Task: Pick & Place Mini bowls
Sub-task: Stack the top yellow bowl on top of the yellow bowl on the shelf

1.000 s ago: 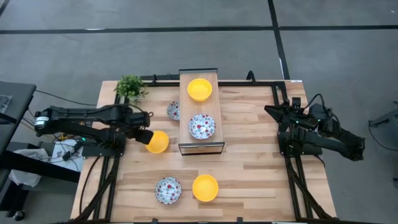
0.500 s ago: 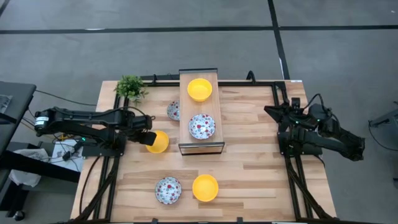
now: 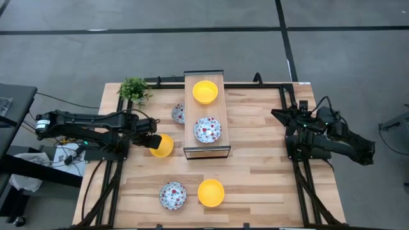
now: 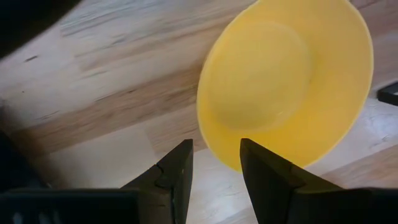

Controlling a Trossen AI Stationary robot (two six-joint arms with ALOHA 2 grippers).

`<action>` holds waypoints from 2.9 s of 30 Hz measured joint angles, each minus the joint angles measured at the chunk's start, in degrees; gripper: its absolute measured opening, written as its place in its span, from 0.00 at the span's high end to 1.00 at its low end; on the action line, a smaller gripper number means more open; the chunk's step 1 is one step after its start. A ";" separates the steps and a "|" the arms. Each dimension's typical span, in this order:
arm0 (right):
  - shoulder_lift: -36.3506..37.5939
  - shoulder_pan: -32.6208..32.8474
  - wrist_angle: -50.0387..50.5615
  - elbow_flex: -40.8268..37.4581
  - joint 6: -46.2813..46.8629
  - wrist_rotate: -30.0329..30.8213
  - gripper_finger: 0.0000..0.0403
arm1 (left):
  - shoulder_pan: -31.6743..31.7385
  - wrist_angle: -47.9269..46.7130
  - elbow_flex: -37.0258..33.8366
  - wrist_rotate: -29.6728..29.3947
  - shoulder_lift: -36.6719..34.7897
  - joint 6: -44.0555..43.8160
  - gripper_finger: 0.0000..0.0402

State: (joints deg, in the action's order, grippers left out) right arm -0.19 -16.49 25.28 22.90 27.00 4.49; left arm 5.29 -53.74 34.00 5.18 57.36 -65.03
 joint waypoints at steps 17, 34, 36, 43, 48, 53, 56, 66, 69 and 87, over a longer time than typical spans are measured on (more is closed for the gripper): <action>0.00 0.00 -0.02 0.00 0.00 0.00 0.86 | 0.01 0.98 -0.02 -0.49 0.13 -0.03 0.67; 0.00 -0.01 -0.02 0.02 -0.02 0.00 0.86 | 0.01 11.57 -8.16 1.03 0.13 -7.24 0.67; 0.00 -0.01 -0.02 0.02 -0.02 0.00 0.86 | 0.01 13.33 -8.77 1.06 0.13 -7.30 0.67; 0.00 -0.02 -0.02 0.02 -0.02 0.00 0.86 | 0.01 14.23 -9.90 1.08 0.13 -8.44 0.71; 0.00 -0.02 -0.02 0.02 -0.02 0.01 0.86 | 0.01 14.24 -10.16 0.99 0.11 -8.60 0.84; 0.00 -0.02 -0.02 0.02 -0.02 0.02 0.86 | 0.01 14.19 -10.16 0.89 0.11 -8.70 0.98; 0.00 -0.02 -0.02 0.02 -0.02 0.02 0.86 | -0.01 14.17 -10.16 0.88 0.11 -8.57 0.98; 0.00 -0.02 -0.02 0.02 -0.02 0.04 0.86 | -0.01 14.71 -10.16 3.70 -3.80 -6.12 0.99; 0.00 -0.02 -0.02 0.02 -0.02 0.04 0.86 | -0.01 15.70 -10.14 3.72 -8.45 -1.83 0.99; 0.00 -0.02 0.00 0.02 -0.48 0.07 0.86 | -0.01 32.10 -10.06 -4.99 -26.32 41.87 0.99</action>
State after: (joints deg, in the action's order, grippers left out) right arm -0.19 -16.51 25.28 22.92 26.52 4.56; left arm 5.28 -21.65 23.94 0.19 31.05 -23.16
